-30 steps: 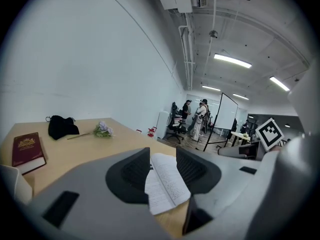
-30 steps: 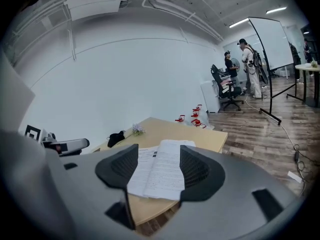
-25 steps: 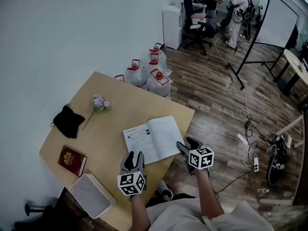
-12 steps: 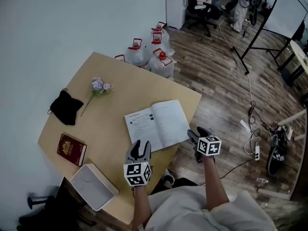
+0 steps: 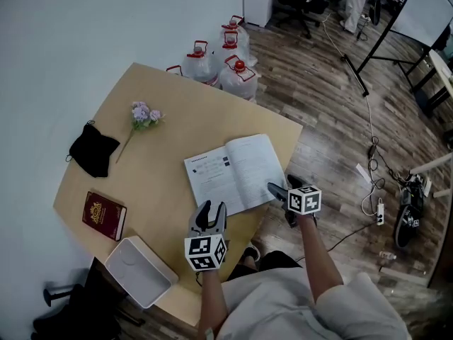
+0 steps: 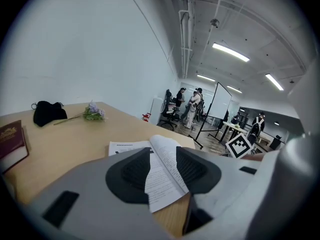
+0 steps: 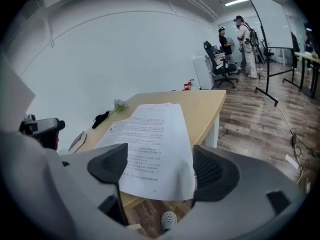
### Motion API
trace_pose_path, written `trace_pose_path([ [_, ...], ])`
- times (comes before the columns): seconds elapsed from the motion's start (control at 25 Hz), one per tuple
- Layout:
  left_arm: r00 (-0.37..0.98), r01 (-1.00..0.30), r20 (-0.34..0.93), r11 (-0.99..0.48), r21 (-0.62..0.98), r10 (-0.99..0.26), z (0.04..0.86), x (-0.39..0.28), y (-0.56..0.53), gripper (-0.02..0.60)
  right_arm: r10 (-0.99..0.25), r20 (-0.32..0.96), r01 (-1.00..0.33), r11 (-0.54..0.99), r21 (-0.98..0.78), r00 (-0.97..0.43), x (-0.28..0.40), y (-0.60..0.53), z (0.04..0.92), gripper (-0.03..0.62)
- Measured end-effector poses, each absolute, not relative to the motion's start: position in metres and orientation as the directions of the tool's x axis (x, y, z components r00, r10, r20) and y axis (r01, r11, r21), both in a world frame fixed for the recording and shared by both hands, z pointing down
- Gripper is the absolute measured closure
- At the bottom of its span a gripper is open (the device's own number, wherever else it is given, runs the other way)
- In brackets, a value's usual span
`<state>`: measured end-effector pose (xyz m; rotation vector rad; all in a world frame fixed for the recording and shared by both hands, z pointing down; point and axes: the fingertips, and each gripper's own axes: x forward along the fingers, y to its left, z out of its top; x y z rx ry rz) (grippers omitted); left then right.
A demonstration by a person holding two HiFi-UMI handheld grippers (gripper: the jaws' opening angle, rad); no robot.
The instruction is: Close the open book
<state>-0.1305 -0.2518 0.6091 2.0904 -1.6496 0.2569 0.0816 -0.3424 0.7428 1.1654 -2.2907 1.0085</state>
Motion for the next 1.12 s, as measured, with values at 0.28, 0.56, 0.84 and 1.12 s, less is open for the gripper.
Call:
trace_pose_path([
  [0.28,0.243,-0.955,0.421,-0.140,0.260,-0.874,0.614,-0.148,-0.247,0.408,-0.531,0.705,-0.874,0.391,-0.289,-0.470,0.085,-0.346,0.768,0.150],
  [0.56,0.264,-0.947,0.426,-0.148,0.285,-0.865,0.626,-0.149,-0.242,0.410,-0.513,0.710,-0.875,0.302,-0.378,-0.483,0.088,-0.343,0.791,0.146],
  [0.84,0.264,-0.946,0.426,-0.147,0.288,-0.865,0.626,-0.152,-0.241,0.410,-0.531,0.667,-0.842,0.196,-0.503,-0.522,0.100,-0.339,0.801,0.148],
  [1.12,0.250,-0.948,0.429,-0.129,0.291,-0.868,0.627,-0.157,-0.240,0.413,-0.530,0.618,-0.770,0.111,-0.628,-0.581,0.107,-0.336,0.806,0.182],
])
